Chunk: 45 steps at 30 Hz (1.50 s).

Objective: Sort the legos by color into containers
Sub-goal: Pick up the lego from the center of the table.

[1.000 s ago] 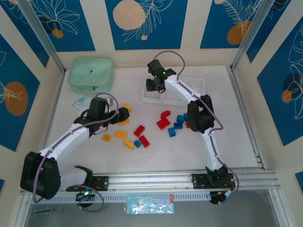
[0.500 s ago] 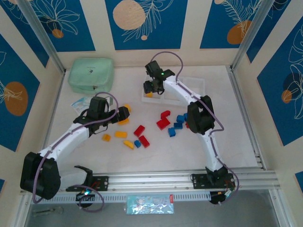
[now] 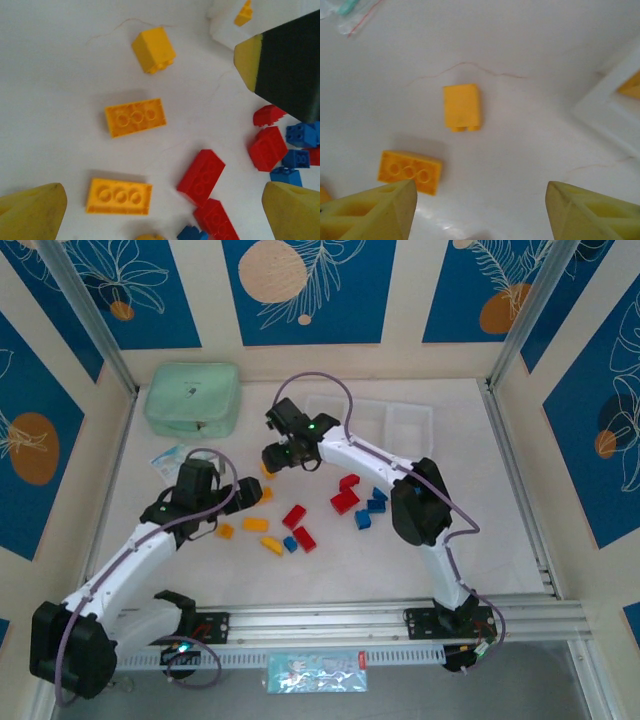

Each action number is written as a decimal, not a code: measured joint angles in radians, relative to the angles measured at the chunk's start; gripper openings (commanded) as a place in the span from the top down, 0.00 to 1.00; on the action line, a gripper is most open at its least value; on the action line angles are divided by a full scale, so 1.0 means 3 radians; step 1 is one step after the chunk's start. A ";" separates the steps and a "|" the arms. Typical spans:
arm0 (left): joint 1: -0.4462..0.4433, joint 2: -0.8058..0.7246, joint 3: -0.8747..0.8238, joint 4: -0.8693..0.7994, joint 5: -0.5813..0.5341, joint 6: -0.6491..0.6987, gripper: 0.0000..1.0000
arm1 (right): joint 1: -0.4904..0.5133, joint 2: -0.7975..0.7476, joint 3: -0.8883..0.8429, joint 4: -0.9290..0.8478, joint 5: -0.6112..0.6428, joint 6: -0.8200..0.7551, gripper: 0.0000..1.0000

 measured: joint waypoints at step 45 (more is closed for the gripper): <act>-0.0005 -0.0261 -0.0175 -0.0184 -0.0267 -0.0201 0.00 | 0.0020 0.1162 0.1171 -0.0310 -0.0046 -0.0230 0.70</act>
